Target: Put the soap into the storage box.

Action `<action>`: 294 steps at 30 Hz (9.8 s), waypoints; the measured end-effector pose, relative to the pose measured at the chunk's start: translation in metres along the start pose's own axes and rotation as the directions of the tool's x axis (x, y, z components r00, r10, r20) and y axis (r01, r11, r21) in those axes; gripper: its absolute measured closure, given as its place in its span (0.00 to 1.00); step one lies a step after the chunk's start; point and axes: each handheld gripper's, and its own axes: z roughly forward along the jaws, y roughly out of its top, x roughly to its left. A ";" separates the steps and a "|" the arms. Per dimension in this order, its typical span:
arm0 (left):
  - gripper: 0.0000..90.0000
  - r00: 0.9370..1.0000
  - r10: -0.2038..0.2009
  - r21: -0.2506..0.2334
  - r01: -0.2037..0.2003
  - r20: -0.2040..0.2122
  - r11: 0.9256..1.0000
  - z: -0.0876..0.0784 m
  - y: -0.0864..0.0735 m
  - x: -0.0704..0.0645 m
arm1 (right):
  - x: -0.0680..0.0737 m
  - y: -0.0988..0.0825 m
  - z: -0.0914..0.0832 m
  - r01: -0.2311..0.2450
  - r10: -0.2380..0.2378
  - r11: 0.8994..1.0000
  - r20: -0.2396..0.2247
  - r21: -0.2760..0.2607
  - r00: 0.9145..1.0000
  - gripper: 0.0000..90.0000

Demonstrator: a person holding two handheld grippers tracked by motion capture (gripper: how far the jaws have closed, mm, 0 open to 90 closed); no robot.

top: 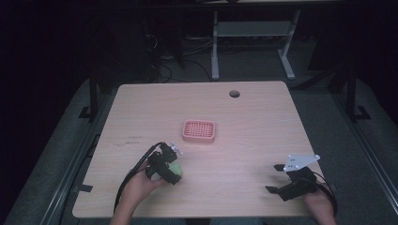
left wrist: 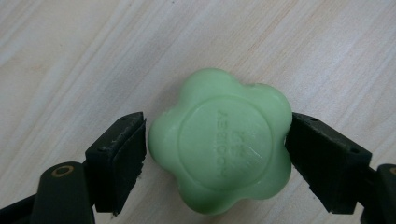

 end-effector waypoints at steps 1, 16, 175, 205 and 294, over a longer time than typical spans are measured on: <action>0.23 1.000 -0.001 0.005 0.001 0.001 1.000 0.001 0.000 0.000 | 0.000 0.000 0.000 0.000 0.000 1.000 0.000 0.000 1.000 0.15; 0.27 1.000 0.004 0.039 -0.004 -0.001 0.999 0.010 0.003 0.000 | -0.001 0.000 0.000 0.005 -0.005 1.000 0.001 -0.005 1.000 0.15; 0.29 0.993 -0.111 0.046 0.109 0.039 0.993 0.037 0.181 0.072 | -0.002 -0.001 -0.006 -0.012 0.012 0.998 -0.008 -0.057 1.000 0.15; 0.29 0.991 -0.126 0.087 0.123 0.034 0.989 0.050 0.181 0.079 | -0.003 -0.002 -0.006 -0.006 0.005 0.998 -0.010 -0.059 1.000 0.15; 0.24 0.997 -0.076 -0.022 0.076 0.025 0.997 -0.006 0.150 0.077 | -0.001 0.000 0.001 -0.015 0.015 0.999 -0.018 -0.034 1.000 0.15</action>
